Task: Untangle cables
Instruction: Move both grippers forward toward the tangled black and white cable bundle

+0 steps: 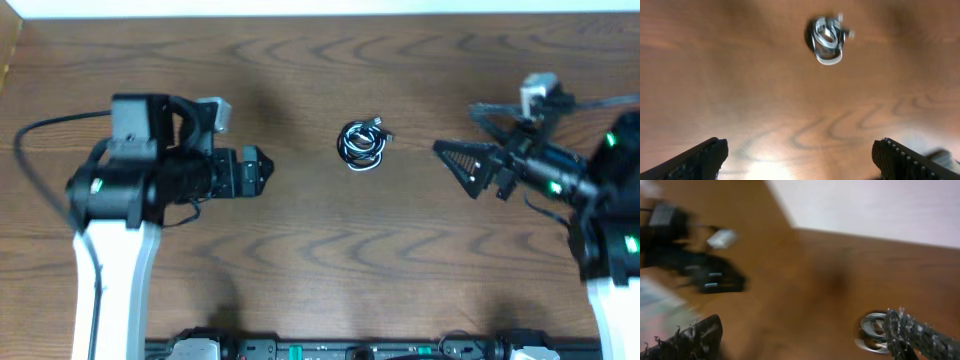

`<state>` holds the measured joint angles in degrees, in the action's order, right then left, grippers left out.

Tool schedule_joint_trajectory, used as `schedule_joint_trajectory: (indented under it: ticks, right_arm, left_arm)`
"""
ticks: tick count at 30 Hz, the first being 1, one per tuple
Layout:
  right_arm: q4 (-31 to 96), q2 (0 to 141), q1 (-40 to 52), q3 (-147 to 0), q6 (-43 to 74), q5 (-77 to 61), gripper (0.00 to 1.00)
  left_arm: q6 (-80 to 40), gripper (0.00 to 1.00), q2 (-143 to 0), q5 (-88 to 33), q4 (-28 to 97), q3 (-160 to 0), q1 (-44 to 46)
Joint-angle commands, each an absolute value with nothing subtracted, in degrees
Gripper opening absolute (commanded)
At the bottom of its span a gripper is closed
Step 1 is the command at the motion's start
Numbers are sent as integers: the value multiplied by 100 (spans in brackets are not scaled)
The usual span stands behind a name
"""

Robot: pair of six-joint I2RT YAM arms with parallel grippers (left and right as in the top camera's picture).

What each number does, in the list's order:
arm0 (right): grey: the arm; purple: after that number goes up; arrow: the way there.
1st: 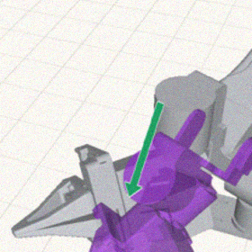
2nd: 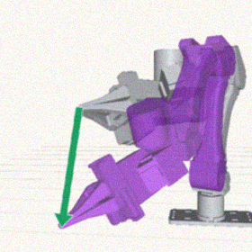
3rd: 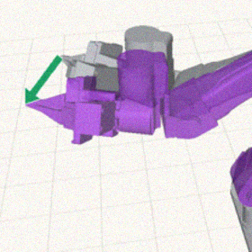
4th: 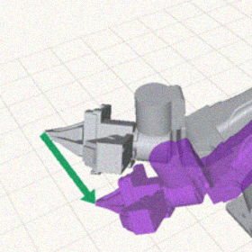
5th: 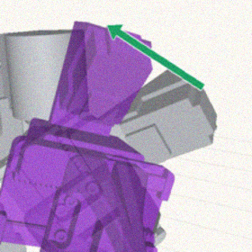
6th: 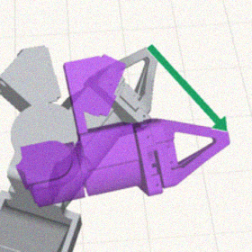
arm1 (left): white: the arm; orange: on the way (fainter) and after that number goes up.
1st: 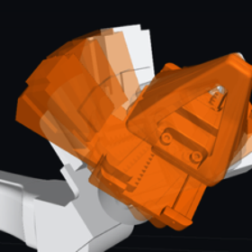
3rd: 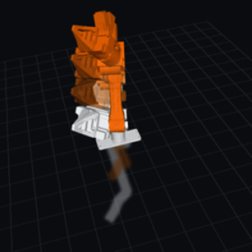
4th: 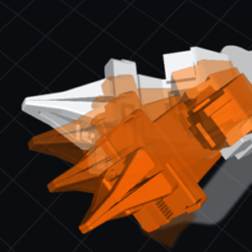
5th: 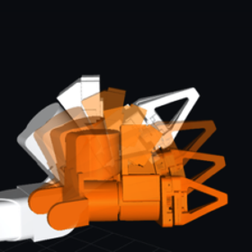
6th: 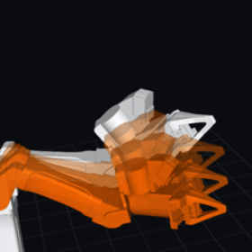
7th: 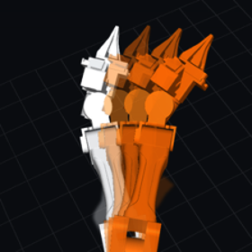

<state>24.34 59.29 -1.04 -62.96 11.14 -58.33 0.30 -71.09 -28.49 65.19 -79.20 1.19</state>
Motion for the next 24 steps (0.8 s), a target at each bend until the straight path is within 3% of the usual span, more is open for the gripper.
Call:
schedule_joint_trajectory:
  ticks: [1, 4, 7, 9, 15, 20, 21, 24]
  right_arm:
    - [2241, 6514, -99, -6407, 1221, -7524, 99]
    - [2283, 6984, 1, -6407, 1376, -7078, 99]
    - [2711, 7452, 464, -6407, 1555, -5310, 99]
    - [3009, 7837, 956, -6412, 1673, -3977, 93]
    - [3811, 9002, 1297, -7083, 1865, -2869, 77]
    - [5137, 10232, 1409, -8361, 1557, -2110, 93]
    - [5057, 10497, 1468, -8506, 1564, -2040, 99]
    - [4403, 10886, 1643, -8501, 2008, -2215, 99]
  left_arm:
    - [121, 98, -7636, -3457, 6528, -8012, 104]
    - [-167, 98, -7891, -3454, 6361, -8012, 104]
    - [-537, 98, -8134, -3454, 6047, -8012, 104]
    - [-591, 98, -8366, -3454, 5953, -8012, 110]
    - [-1208, 98, -9030, -3452, 5878, -8012, 110]
    - [-1520, 98, -9640, -3454, 5883, -8012, 167]
    - [-1520, 98, -9793, -3454, 5885, -8009, 248]
    - [-1535, 98, -10084, -3454, 5887, -8009, 552]
